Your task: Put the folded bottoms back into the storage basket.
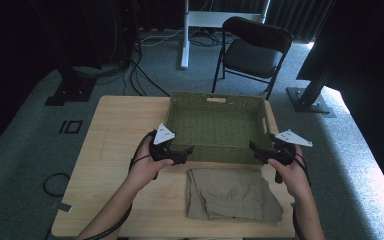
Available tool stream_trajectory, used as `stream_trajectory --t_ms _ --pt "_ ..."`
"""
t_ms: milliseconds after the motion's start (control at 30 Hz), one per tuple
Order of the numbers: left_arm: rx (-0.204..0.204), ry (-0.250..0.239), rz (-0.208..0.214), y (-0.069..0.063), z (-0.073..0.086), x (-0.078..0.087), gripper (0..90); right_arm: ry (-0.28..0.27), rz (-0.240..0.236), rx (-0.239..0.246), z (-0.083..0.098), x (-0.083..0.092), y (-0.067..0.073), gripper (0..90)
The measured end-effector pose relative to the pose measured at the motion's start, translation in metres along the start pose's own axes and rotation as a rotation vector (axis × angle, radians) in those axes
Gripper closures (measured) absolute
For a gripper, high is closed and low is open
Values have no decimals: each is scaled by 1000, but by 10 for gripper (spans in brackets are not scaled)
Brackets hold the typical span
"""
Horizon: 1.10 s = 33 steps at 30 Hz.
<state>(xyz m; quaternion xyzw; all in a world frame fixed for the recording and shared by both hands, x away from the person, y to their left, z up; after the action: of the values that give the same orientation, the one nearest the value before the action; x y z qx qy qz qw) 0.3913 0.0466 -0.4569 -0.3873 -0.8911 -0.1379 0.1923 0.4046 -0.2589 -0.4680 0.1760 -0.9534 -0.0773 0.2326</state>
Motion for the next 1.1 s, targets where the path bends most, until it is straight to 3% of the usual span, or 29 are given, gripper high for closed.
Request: stream_trajectory --t_ms 300,700,800,1100 --pt "11 -17 30 -23 13 1 181 0 0 3 23 14 5 131" --pt "7 25 80 -55 41 -8 181 45 4 7 68 23 7 132" --pt "8 64 93 -63 57 -14 181 68 6 8 85 22 9 131" --pt "32 129 93 -71 81 -23 181 111 33 -13 115 23 5 126"
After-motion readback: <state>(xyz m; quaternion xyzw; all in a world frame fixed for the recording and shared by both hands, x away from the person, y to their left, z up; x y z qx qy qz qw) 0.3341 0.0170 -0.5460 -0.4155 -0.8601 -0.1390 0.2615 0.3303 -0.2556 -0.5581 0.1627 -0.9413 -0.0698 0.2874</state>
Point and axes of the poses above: each handheld gripper's, and its own axes: x roughly backward along the jaws, z roughly out of its underside, y roughly to its left, the point moved 7 cm from there along -x, roughly forward along the jaws, and after that the axes turned 10 degrees about -x, right-handed, at the moved point
